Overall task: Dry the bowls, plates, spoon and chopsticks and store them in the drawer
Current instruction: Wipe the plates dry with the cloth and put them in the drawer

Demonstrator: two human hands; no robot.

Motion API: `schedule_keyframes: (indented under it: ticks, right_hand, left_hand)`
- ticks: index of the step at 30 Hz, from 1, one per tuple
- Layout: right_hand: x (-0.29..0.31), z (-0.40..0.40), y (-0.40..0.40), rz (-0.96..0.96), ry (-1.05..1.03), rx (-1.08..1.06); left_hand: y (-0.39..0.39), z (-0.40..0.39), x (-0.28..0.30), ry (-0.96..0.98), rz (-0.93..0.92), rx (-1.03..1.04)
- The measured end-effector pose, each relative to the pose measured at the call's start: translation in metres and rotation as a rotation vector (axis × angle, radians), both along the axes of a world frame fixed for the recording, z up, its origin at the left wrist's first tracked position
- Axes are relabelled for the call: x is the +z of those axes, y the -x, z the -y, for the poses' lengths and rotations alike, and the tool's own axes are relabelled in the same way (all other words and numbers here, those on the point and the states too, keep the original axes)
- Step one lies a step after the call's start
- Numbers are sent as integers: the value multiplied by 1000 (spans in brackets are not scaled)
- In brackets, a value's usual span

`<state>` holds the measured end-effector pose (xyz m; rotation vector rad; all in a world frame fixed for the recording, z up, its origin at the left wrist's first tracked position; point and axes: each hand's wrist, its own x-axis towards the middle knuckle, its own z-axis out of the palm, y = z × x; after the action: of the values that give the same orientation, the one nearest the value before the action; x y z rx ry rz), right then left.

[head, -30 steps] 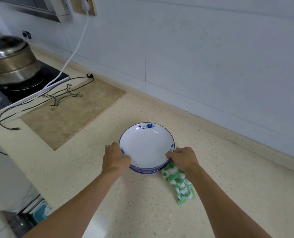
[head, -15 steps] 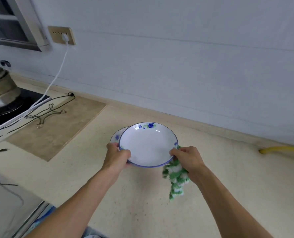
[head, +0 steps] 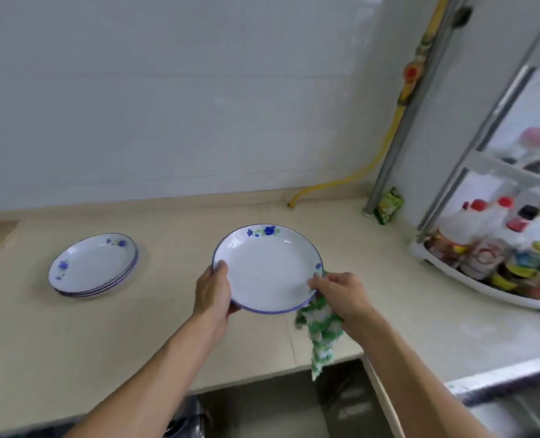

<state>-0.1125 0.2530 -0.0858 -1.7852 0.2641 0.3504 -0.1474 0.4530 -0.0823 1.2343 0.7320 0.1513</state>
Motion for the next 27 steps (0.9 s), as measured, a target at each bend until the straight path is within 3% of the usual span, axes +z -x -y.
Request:
schedule_keyframes:
  ticks: [13, 20, 24, 27]
  right_hand:
    - [-12, 287, 114, -83, 102, -344]
    - [-13, 396, 181, -59, 204, -519]
    - [-24, 429, 204, -93, 108, -711]
    - [-39, 436, 212, -155, -11, -805]
  left_hand:
    - [28, 287, -16, -162, -50, -379]
    - [51, 390, -32, -617, -10, -515]
    - [66, 437, -32, -1015, 138, -720]
    - [71, 453, -36, -1190, 300, -830]
